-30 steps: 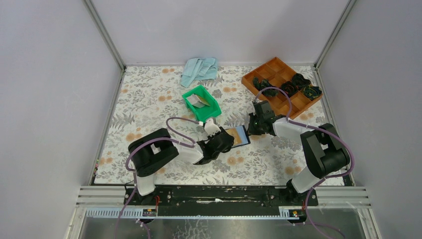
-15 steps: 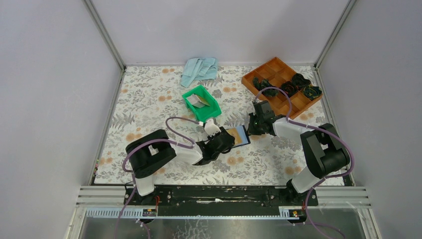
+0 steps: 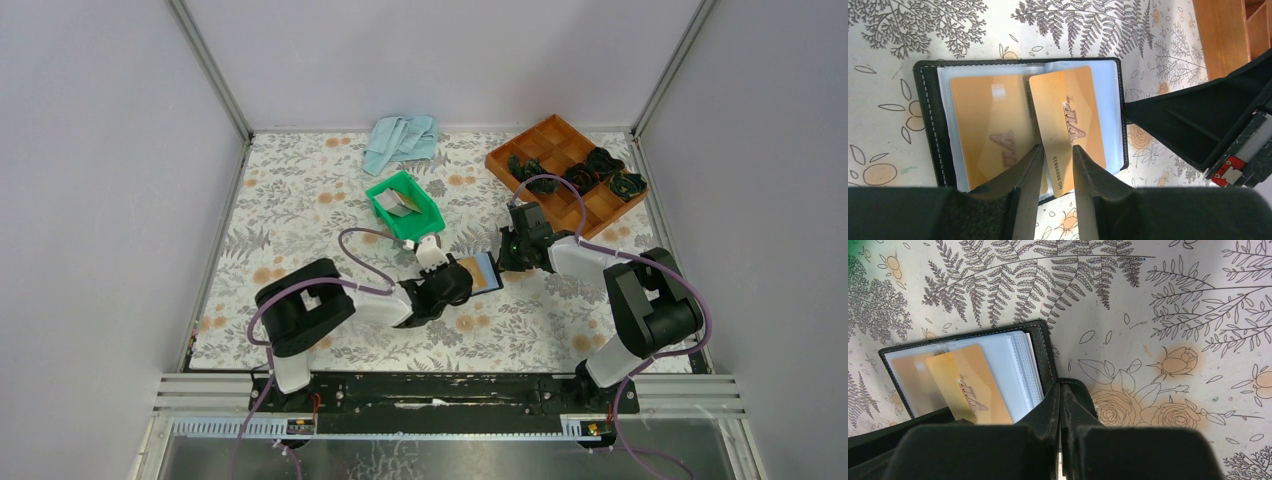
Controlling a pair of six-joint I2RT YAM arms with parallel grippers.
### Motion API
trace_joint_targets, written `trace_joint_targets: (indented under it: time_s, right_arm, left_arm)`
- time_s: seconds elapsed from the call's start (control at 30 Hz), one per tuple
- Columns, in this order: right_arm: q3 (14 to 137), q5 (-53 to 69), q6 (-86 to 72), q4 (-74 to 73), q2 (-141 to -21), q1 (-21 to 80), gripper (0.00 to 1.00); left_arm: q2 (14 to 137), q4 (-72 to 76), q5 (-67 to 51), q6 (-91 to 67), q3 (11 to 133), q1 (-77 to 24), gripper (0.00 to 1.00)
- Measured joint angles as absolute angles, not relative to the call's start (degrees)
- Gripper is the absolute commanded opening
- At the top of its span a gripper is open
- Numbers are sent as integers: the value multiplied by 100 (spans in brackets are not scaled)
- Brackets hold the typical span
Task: Put the credit cards into the card holder
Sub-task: Insert the credit card into the card holder.
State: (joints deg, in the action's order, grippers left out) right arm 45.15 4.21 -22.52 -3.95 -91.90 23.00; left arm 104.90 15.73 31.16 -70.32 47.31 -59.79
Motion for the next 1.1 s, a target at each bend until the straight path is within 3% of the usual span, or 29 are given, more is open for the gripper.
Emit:
trace_joint_targets:
  time_s: [1.1]
  right_arm:
    - [4626, 395, -2169, -484, -9255, 2298, 0]
  left_arm:
    - [10982, 814, 3138, -6198, 5701, -5979, 36]
